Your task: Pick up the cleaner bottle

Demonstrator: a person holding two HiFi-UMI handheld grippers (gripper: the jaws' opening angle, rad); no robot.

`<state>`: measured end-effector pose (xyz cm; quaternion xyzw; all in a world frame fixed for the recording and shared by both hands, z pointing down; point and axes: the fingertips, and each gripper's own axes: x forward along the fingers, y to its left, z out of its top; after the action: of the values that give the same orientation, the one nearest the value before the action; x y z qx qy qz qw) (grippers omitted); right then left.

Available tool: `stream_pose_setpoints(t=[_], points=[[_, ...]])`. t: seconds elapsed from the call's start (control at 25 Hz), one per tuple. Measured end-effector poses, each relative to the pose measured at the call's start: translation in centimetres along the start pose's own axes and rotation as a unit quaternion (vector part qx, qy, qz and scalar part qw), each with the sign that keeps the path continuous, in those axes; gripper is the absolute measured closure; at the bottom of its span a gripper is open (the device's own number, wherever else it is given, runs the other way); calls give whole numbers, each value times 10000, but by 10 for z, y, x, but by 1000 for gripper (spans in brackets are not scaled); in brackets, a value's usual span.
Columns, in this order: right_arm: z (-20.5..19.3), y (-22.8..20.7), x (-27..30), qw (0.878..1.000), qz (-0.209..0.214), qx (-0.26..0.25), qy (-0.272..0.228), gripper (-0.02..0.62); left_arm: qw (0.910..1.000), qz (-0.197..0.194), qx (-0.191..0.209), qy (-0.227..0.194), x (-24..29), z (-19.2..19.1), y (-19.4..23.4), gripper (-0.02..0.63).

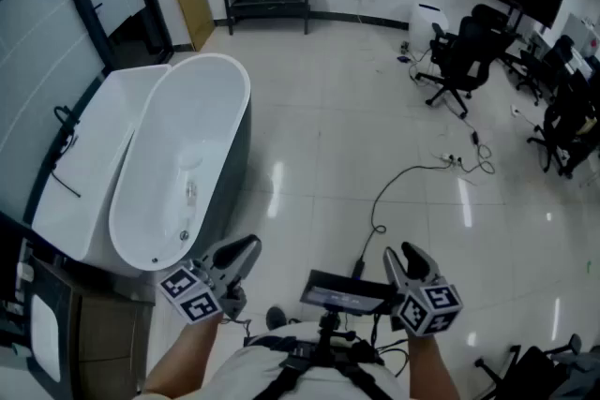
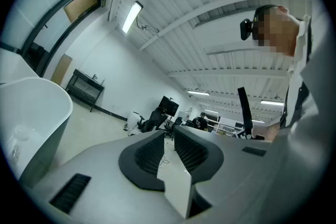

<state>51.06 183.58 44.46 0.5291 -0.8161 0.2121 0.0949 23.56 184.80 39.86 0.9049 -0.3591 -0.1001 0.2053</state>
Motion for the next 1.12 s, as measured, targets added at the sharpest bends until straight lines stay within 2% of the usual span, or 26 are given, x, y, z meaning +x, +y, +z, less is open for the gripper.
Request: stream_pose_setpoints(t=[0.32,0.76,1.12], points=[[27,3,8,9993,120,-210,-291,417,9992,-250,59,-300,4,23,-4,555],[15,0,7,9998,144,-108,-85,417,9997,-162,-164,-23,4,6,-5,555],[17,-1,7,9998,145,-43,-88,417,9996,-142,-195,155,10,3,-5,555]])
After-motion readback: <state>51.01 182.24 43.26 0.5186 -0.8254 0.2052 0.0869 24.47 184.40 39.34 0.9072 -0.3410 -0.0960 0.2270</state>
